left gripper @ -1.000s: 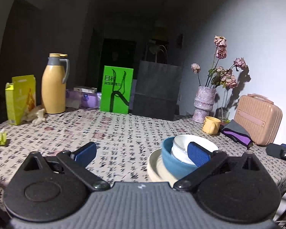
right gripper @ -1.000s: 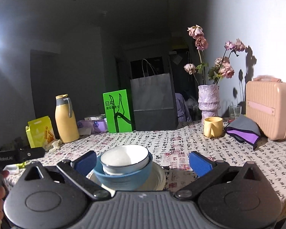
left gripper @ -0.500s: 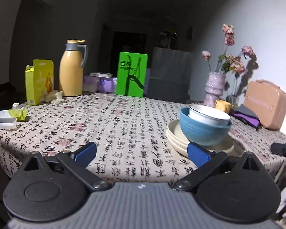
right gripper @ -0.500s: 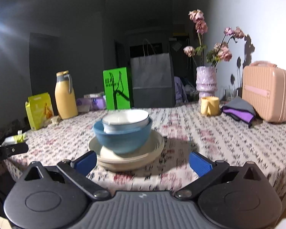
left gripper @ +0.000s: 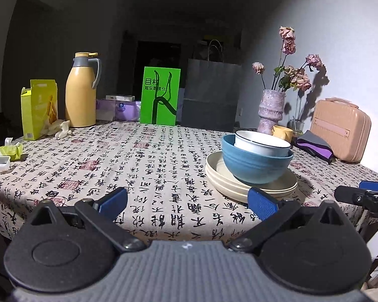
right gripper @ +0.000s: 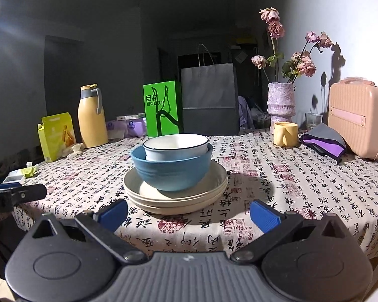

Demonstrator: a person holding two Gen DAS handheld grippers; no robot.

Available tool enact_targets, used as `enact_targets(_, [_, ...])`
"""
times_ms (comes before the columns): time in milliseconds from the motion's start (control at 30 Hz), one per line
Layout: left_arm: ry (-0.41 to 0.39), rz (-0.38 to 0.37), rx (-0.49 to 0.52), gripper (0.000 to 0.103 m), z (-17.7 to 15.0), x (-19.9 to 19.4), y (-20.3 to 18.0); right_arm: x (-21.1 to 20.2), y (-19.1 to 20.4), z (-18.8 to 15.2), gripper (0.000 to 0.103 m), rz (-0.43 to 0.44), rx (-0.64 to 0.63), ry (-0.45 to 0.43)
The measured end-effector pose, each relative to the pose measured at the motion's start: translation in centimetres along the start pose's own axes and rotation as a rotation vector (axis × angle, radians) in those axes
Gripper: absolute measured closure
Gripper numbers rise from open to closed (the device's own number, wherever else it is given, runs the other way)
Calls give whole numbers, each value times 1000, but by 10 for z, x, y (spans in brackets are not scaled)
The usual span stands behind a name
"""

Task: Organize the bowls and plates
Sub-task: 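Withdraw both open grippers back from the stacked dishes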

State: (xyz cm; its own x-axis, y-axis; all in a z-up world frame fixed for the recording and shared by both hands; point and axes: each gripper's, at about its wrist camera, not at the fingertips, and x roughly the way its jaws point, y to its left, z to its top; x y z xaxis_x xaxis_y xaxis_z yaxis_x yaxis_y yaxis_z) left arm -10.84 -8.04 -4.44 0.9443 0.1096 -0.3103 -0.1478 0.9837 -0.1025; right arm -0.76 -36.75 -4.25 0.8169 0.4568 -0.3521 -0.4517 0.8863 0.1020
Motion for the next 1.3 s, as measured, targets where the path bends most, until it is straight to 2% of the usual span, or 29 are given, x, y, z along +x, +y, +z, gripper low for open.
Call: enact_targets(1300, [-2, -22, 9, 0, -1, -2, -2, 1, 2, 2, 0, 15, -9, 2])
